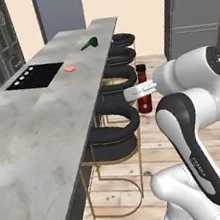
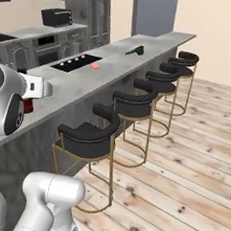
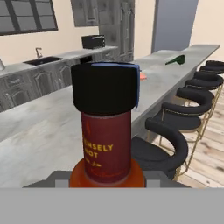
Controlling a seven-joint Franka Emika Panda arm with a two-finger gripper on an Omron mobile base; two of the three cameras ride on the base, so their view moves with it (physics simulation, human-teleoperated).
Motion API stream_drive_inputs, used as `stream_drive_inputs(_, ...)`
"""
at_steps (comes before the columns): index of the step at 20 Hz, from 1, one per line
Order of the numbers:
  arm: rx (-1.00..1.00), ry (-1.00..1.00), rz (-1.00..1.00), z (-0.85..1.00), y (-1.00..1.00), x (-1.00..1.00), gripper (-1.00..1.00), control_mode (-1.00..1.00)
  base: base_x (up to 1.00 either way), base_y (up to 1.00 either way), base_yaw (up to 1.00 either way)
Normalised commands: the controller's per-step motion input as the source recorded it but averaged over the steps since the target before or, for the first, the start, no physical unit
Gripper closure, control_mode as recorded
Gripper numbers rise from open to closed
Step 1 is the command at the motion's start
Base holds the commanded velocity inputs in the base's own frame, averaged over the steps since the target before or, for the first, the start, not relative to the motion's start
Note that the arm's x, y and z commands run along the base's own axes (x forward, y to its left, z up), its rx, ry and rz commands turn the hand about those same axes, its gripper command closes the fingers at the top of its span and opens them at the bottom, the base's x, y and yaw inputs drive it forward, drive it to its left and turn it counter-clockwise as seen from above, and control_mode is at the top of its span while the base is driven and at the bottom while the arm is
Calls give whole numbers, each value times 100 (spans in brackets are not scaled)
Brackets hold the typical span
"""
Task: Move the mayonnaise and condiment bottle from the cabinet to the dining counter.
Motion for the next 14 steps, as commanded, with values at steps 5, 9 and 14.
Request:
stream_drive_inputs(5, 0, 0, 0, 0, 0, 0, 100, 100, 53, 0, 56)
stream_drive_inputs(9, 0, 0, 0, 0, 0, 0, 100, 100, 47, 0, 58)
stream_drive_inputs(14, 0, 0, 0, 0, 0, 0, 100, 100, 46, 0, 58)
